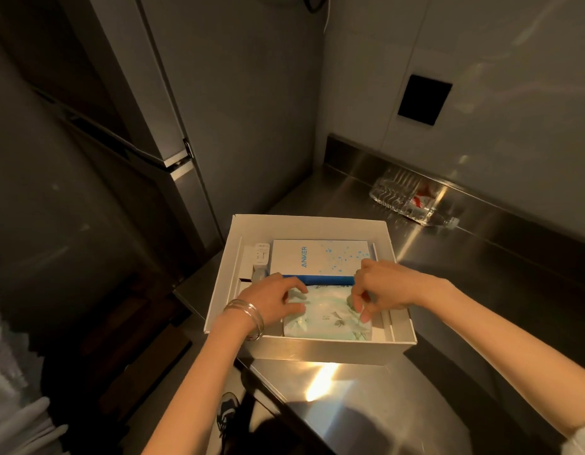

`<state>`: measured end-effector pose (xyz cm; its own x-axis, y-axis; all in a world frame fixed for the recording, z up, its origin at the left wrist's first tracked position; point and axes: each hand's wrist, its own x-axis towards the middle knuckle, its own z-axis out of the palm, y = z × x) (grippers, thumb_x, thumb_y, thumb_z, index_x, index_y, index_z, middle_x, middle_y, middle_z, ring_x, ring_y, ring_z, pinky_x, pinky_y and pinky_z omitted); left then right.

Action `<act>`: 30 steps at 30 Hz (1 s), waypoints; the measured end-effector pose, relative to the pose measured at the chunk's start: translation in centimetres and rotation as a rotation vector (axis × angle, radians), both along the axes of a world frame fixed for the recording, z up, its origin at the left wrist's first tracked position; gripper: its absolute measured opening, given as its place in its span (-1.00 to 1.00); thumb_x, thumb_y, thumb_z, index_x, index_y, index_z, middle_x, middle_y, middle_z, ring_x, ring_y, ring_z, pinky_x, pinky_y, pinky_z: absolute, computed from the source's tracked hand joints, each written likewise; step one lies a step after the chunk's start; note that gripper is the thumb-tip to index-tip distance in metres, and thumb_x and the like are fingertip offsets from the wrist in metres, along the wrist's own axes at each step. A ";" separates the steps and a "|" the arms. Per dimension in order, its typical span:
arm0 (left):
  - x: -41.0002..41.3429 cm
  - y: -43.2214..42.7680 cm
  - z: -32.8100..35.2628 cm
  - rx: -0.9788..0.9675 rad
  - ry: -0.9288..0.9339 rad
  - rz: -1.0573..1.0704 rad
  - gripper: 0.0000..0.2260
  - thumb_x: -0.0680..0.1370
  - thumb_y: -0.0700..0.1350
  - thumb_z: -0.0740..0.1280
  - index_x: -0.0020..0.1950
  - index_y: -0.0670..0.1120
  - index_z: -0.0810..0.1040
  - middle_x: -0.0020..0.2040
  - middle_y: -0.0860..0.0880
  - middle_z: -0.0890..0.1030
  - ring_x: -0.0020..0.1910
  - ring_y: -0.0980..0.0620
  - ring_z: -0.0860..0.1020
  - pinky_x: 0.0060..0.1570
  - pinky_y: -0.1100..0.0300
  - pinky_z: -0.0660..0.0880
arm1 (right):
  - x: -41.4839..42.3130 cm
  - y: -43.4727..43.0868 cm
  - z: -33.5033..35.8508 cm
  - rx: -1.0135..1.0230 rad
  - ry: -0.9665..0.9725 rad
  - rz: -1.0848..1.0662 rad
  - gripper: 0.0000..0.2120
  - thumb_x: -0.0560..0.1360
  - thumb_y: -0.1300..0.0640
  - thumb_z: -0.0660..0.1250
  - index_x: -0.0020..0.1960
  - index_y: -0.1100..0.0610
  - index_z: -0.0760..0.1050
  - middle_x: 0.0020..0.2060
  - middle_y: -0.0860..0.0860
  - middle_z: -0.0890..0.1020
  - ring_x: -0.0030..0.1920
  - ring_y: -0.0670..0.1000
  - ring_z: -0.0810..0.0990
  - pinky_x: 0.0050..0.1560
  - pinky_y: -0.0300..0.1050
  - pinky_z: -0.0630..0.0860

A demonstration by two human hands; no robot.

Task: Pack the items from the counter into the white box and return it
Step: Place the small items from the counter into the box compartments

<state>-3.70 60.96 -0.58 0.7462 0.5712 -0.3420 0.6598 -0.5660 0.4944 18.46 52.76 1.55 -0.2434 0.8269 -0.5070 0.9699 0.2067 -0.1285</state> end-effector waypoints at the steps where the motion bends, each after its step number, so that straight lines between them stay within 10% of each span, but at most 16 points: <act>1: 0.6 0.2 -0.3 0.013 0.049 -0.023 -0.69 0.54 0.07 0.27 0.28 0.12 0.40 0.14 0.00 0.44 0.03 0.04 0.45 0.10 0.15 0.47 | -0.2 0.1 0.0 0.005 0.020 0.005 -0.78 0.46 -0.09 0.33 0.06 -0.06 0.57 -0.01 -0.03 0.55 0.03 -0.04 0.34 0.03 -0.08 0.41; 21: 4.6 0.5 -2.2 0.536 0.323 -0.149 -0.69 0.55 -0.14 0.22 0.29 -0.13 0.31 0.15 -0.11 0.53 0.10 -0.13 0.52 -0.18 0.15 0.28 | -3.6 1.1 -2.4 0.241 -0.258 0.051 -0.57 0.45 -0.04 0.24 0.24 0.15 0.34 0.10 0.12 0.55 0.10 0.13 0.47 0.02 -0.01 0.39; 30: 3.2 0.3 -2.0 0.358 0.007 -0.032 -0.90 0.54 -0.09 0.20 0.01 -0.09 0.35 -0.08 -0.13 0.58 -0.15 -0.16 0.54 -0.24 0.12 0.40 | -2.6 0.4 0.1 0.168 -0.025 -0.092 -0.58 0.45 -0.24 0.22 0.07 0.09 0.33 -0.01 0.07 0.55 -0.11 0.04 0.42 -0.14 -0.03 0.39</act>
